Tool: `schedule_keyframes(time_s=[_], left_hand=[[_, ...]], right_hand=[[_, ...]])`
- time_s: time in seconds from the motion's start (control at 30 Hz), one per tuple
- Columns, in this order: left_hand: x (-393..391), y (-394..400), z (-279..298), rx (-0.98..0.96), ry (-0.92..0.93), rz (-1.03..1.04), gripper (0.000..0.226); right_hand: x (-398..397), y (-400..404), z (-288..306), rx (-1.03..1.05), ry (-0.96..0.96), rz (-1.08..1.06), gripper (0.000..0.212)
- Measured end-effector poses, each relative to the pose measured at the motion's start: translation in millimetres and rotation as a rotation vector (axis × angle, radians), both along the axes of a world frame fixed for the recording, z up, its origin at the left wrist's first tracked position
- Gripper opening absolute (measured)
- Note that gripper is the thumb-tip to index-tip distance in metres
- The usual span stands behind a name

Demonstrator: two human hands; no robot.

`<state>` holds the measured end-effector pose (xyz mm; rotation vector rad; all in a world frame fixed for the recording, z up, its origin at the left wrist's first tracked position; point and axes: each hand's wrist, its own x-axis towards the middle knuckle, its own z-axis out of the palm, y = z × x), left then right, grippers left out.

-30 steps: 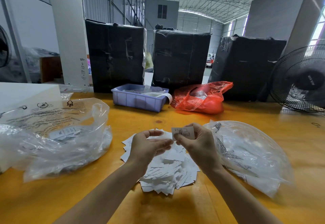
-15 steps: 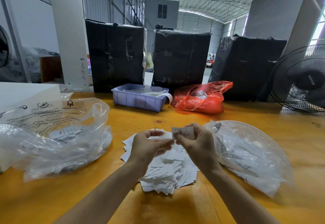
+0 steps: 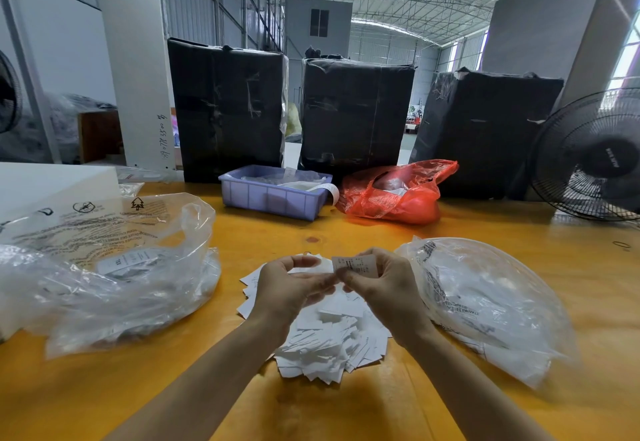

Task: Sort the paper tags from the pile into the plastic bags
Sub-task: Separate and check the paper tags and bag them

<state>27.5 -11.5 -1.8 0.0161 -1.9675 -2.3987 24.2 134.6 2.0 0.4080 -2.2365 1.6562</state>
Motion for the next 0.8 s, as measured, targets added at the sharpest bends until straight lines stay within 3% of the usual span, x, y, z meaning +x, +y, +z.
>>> schedule_keyframes(time_s=[0.17,0.3,0.43,0.63,0.8], left_hand=[[-1.7,-2.3,-0.8,-0.087,0.03,0.002,0.051],[-3.3,-2.9,-3.6,-0.185,0.066,0.001,0.034],[-4.9,-3.5,-4.1,-0.212,0.063,-0.01,0.03],[-3.7,-3.5,-4.8,-0.246,0.044,-0.056,0.028],[-4.1,-3.5,-3.8,-0.195,0.053,0.017,0.025]], right_hand=[[-1.8,7.3,3.7,-0.128,-0.255,0.125,0.014],[-2.3,9.3,6.9,0.009,-0.354,0.182,0.003],[-0.9,8.3,8.5,0.141,-0.462,0.269,0.013],[1.2,5.9,8.1,0.189,-0.296,0.181,0.026],[0.1,6.2,7.6,0.151,-0.224,0.168,0.012]])
